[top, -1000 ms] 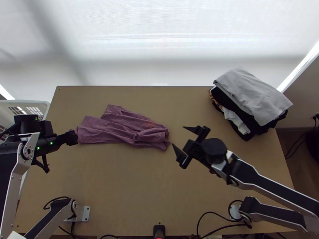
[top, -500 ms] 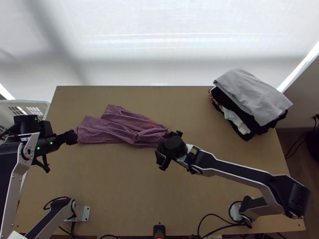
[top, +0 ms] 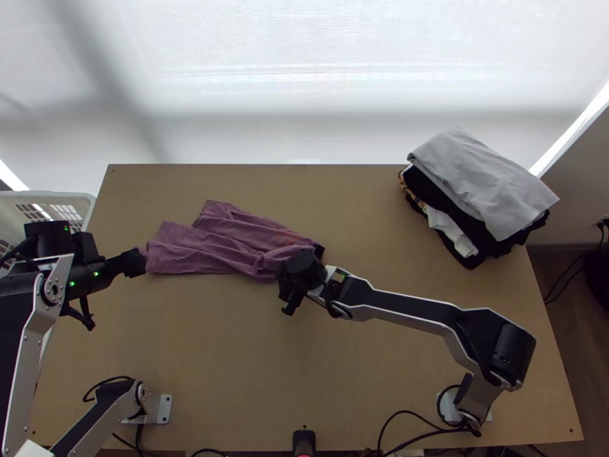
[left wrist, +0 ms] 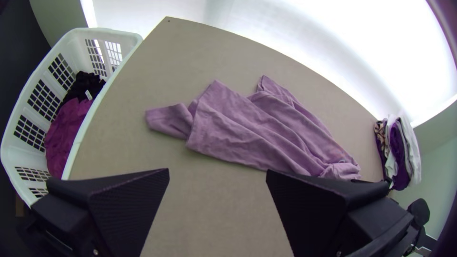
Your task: Fold the t-shirt
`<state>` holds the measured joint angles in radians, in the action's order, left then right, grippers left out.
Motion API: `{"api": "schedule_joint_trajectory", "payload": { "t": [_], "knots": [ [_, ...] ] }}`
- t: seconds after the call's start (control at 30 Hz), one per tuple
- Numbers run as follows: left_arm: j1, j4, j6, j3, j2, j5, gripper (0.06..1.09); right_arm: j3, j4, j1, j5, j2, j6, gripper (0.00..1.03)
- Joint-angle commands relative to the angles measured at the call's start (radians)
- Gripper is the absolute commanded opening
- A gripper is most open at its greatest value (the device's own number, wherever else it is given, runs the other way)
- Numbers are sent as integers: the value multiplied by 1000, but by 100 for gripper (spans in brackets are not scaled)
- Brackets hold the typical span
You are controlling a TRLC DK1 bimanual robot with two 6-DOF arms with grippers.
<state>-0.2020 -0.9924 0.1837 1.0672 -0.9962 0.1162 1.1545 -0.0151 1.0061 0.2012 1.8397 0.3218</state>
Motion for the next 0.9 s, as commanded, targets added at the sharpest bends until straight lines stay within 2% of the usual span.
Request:
{"api": "schedule_joint_trajectory", "payload": {
  "t": [0.0,0.4,0.87],
  "knots": [
    [-11,11,10,-24,7,5,105,63,-8,8,-2,44,5,66],
    [-33,15,0,-35,10,5,105,163,7,51,-8,124,-3,66],
    [-63,15,-20,-36,10,16,105,182,6,28,-6,201,-10,66]
  ]
}}
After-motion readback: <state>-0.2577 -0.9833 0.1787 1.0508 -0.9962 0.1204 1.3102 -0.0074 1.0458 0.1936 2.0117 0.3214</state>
